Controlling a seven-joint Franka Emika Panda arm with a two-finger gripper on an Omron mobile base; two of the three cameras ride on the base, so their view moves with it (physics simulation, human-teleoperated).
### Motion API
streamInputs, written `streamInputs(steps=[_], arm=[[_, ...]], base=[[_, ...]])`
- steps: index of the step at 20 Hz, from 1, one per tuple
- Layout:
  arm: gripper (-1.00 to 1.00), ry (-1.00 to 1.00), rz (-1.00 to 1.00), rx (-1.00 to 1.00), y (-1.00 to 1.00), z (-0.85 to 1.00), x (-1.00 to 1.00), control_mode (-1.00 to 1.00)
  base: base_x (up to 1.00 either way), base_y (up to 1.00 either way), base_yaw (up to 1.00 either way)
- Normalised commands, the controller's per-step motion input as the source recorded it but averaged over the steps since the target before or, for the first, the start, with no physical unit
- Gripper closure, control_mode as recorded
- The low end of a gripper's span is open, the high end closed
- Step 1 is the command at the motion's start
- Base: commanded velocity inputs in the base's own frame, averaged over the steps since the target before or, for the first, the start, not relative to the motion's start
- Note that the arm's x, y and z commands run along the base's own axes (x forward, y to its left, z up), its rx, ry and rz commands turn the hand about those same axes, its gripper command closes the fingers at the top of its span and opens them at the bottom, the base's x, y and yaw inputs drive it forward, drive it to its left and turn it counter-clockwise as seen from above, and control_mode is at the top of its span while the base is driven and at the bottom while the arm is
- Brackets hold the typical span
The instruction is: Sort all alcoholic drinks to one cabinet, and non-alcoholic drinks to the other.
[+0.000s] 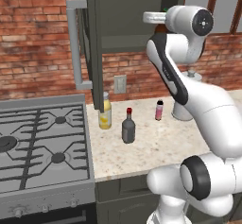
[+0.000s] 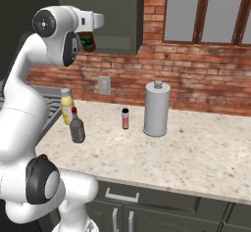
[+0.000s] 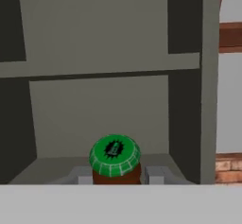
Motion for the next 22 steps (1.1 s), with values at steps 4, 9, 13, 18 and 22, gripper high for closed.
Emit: streamInputs(steps=[4,9,13,18,22], arm=[[1.00,-0.02,-0.01,0.02,0.00,0.00,0.27,-1.00],[1.00,0.00,-0.03,0.00,0.00,0.00,0.25,-1.00],[1.00,0.00,-0.04,0.00,0.00,0.00,0.25,-1.00],[1.00,0.00,-0.03,0.00,0.00,0.00,0.27,-1.00],[1.00,0.00,-0.02,0.00,0.00,0.00,0.25,-1.00]], base=[[0.00,0.00,0.00],[0.00,0.00,0.00],[0.00,0.00,0.00],[0.00,0.00,0.00],[0.00,0.00,0.00]])
